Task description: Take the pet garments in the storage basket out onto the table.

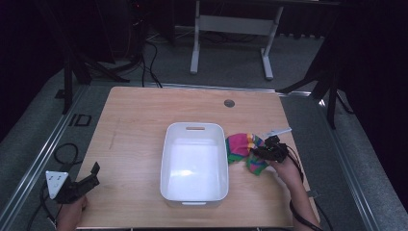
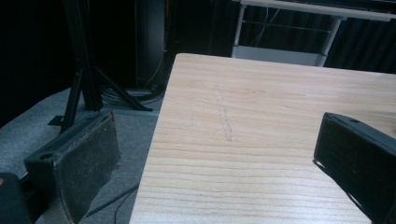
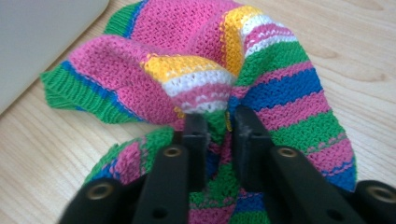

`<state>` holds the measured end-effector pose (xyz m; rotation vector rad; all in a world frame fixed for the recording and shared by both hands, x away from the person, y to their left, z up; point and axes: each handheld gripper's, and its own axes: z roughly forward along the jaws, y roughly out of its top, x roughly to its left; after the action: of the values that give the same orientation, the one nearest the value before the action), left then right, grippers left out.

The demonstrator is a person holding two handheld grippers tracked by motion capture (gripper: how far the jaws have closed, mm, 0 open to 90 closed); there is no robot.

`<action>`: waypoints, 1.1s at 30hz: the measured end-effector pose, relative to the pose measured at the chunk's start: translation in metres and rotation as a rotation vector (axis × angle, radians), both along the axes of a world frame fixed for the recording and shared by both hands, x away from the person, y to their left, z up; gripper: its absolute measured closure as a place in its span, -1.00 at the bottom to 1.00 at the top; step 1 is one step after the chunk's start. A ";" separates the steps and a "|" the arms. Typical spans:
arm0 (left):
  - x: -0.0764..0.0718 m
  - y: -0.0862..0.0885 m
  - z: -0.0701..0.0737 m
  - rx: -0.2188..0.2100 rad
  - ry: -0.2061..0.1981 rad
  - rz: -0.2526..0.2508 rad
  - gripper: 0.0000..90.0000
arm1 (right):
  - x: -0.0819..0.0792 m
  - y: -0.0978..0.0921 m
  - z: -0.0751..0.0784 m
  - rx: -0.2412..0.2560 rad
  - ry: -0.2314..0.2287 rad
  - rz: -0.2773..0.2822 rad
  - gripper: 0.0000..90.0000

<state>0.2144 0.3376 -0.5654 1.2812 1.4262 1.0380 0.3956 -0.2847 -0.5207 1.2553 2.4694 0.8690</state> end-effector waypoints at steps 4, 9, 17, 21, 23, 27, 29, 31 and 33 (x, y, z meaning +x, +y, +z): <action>0.000 0.000 0.000 0.000 0.000 0.000 -0.98 | -0.005 -0.001 0.012 0.004 -0.026 -0.001 0.32; 0.000 0.000 0.000 0.001 0.000 0.001 -0.98 | -0.014 -0.007 0.029 0.025 -0.083 -0.005 0.06; 0.000 0.000 0.000 0.002 0.001 0.001 -0.98 | -0.024 -0.030 0.040 0.125 -0.120 -0.031 -0.62; 0.000 0.000 0.000 0.004 0.001 0.002 -0.98 | -0.027 -0.046 0.039 0.160 -0.157 -0.079 -0.71; 0.000 0.000 0.000 0.003 0.002 0.001 -0.98 | -0.029 -0.056 0.037 0.205 -0.172 -0.089 -0.72; 0.000 0.000 0.000 0.004 0.002 0.001 -0.98 | -0.034 -0.070 0.029 0.170 -0.198 -0.151 -0.71; 0.000 0.000 0.000 0.004 0.002 0.002 -0.98 | -0.037 -0.076 0.024 0.158 -0.209 -0.182 -0.71; 0.000 0.000 0.000 0.003 0.002 0.002 -0.98 | -0.041 -0.082 0.018 0.153 -0.213 -0.214 -0.71; 0.000 0.000 0.000 0.004 0.003 0.002 -0.98 | -0.046 -0.088 0.012 0.147 -0.227 -0.252 -0.71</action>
<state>0.2146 0.3373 -0.5654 1.2848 1.4286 1.0414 0.3496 -0.3730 -0.5089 1.3920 2.0525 1.0724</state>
